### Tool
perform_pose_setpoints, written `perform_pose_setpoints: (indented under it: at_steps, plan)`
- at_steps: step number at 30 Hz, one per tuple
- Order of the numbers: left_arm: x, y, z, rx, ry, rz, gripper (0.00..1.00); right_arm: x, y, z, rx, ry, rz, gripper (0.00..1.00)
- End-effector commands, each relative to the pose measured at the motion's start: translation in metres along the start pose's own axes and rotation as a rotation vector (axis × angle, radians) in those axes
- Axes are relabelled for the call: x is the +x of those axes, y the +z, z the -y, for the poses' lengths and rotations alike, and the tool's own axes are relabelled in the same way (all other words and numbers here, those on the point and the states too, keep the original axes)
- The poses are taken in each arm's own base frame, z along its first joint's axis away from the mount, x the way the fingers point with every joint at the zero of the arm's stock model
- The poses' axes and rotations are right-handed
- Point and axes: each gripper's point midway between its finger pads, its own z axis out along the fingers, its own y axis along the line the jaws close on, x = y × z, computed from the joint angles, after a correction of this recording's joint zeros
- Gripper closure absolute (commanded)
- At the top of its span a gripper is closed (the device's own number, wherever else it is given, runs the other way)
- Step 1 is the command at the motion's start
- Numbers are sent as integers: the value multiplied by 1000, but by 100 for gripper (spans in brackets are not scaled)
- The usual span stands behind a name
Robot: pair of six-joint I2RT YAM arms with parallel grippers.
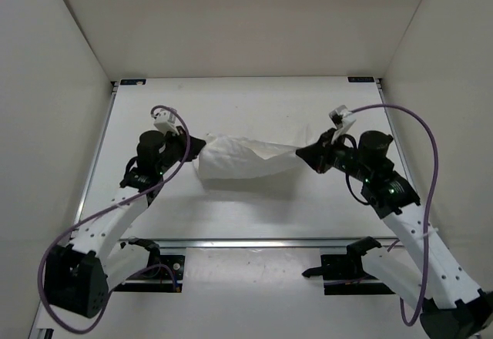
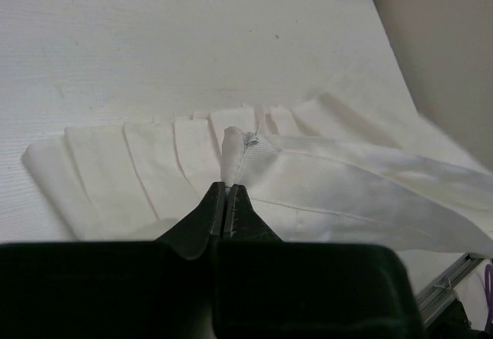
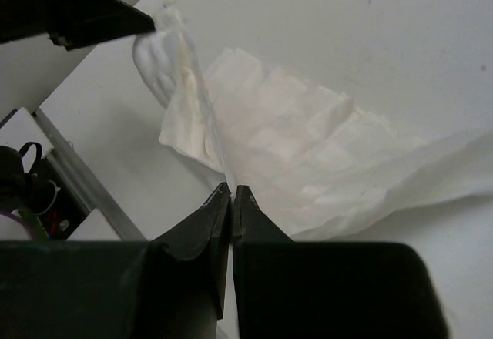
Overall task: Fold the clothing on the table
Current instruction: Fold the skirt
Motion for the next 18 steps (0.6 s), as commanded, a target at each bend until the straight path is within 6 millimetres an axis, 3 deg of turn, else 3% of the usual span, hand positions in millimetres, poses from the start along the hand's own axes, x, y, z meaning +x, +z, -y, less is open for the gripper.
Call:
perform_pose_setpoints:
  at_steps: [1, 6, 10, 13, 15, 17, 18]
  plan:
    - [7, -23, -11, -25, 13, -5, 100, 43, -17, 6, 43, 113, -85, 100]
    - [31, -36, -28, -73, 30, -44, 100, 85, -27, 32, 81, 250, -168, 100]
    - [43, -31, -39, -101, 21, -76, 100, 103, -24, 60, 173, 340, -205, 99]
    - [51, -23, -42, -102, 8, -99, 100, 107, -13, 76, 184, 388, -195, 100]
    - [42, -14, -39, -91, 7, -74, 100, 107, -6, 85, 181, 412, -184, 100]
    - [36, -3, -44, -102, -10, -69, 100, 107, 8, 96, 188, 423, -187, 100]
    - [43, 3, -52, -124, -15, -94, 100, 105, 13, 97, 182, 419, -186, 100]
